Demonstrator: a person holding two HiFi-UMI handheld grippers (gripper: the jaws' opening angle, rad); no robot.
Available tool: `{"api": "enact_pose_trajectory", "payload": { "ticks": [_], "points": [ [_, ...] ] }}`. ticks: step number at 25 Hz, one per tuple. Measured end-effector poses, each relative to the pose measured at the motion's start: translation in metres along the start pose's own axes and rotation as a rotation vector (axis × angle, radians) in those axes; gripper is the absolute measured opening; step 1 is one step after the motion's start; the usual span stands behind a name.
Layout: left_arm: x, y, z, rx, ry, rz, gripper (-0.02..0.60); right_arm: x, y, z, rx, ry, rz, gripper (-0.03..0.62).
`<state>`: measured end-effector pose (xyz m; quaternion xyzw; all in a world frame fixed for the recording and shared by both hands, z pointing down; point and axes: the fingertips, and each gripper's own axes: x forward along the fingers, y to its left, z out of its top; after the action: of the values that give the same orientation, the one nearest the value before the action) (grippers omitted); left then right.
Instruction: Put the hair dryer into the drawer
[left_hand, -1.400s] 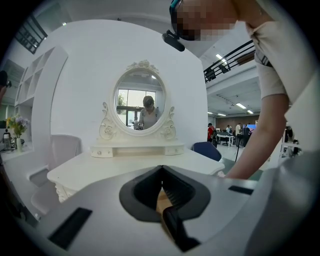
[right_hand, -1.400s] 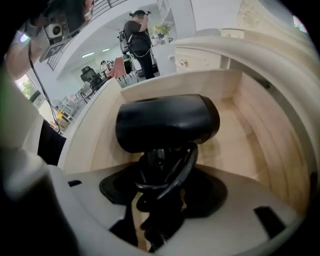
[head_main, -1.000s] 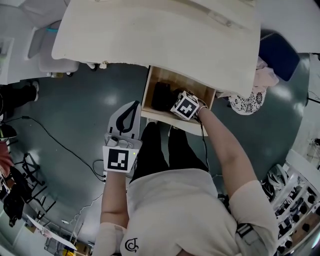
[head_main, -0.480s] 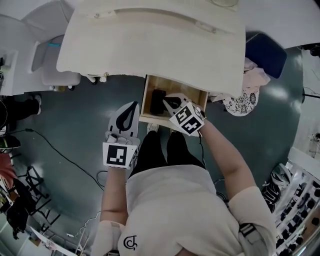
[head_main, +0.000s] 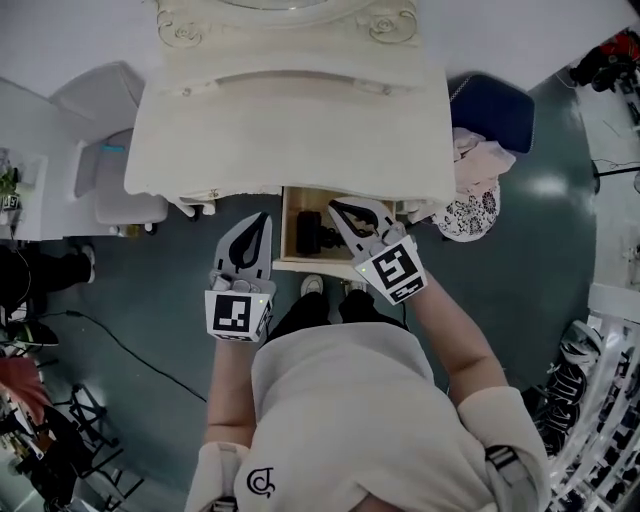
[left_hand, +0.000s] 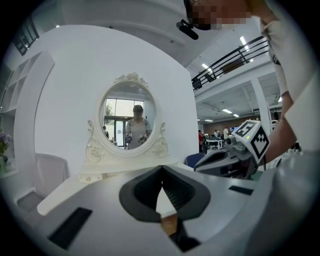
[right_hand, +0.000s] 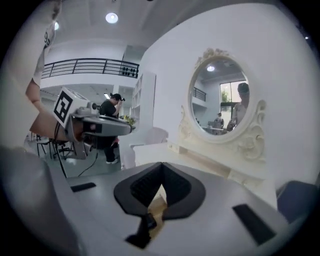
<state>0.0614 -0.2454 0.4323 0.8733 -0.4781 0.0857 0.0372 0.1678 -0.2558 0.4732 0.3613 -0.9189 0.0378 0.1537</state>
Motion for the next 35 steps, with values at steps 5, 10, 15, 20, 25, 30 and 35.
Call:
{"api": "enact_pose_trajectory", "payload": {
  "ticks": [5,10,15,20,25,30,35],
  "points": [
    [0.017,-0.001,0.035,0.052,-0.057,-0.030,0.012,-0.035,-0.020,0.063,-0.062,-0.145,-0.098,0.006],
    [0.037,-0.012,0.065,0.106,-0.103,-0.090,0.012,-0.069,-0.048,0.094,-0.019,-0.275,-0.238,0.006],
    [0.053,-0.022,0.083,0.110,-0.116,-0.139,0.012,-0.092,-0.070,0.098,0.027,-0.314,-0.369,0.006],
    [0.063,-0.028,0.093,0.117,-0.121,-0.162,0.012,-0.108,-0.077,0.107,0.015,-0.342,-0.423,0.005],
    [0.062,-0.036,0.106,0.120,-0.150,-0.182,0.012,-0.120,-0.083,0.111,0.018,-0.359,-0.449,0.005],
    [0.060,-0.034,0.106,0.117,-0.149,-0.187,0.012,-0.119,-0.086,0.112,0.019,-0.353,-0.446,0.005],
    [0.059,-0.030,0.108,0.116,-0.141,-0.165,0.012,-0.121,-0.088,0.110,0.013,-0.346,-0.457,0.005]
  ]
}}
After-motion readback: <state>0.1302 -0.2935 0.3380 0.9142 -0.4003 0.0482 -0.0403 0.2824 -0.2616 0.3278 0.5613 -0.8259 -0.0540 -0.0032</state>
